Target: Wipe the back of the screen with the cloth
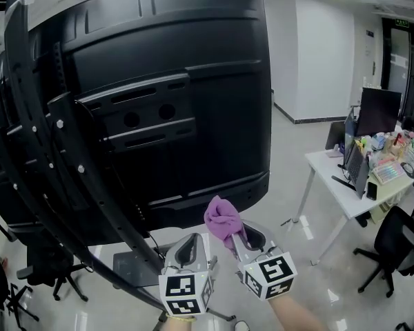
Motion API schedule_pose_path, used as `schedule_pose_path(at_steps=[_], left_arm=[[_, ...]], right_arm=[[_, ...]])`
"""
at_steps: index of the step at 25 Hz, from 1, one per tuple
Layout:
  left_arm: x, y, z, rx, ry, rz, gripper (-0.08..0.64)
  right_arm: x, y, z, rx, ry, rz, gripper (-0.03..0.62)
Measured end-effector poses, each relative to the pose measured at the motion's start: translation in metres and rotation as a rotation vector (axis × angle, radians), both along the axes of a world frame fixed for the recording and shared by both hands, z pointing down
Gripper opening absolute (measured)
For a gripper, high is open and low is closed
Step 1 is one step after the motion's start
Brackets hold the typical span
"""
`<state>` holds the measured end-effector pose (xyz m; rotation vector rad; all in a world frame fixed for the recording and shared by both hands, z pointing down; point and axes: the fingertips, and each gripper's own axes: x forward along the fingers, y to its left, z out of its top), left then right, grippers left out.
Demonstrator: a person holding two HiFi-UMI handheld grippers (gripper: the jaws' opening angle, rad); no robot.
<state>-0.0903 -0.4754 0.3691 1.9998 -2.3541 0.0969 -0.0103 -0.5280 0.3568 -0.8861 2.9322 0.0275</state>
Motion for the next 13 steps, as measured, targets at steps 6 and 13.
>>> schedule_pose_path(at_steps=[6,13], left_arm=[[0.006,0.009,-0.003,0.009,0.0,-0.001,0.008],[0.009,0.016,-0.008,0.022,-0.001,-0.008,0.008]], right_arm=[[0.001,0.01,0.006,-0.017,0.0,-0.008,0.048],[0.002,0.019,0.005,-0.009,-0.003,-0.016,0.048]])
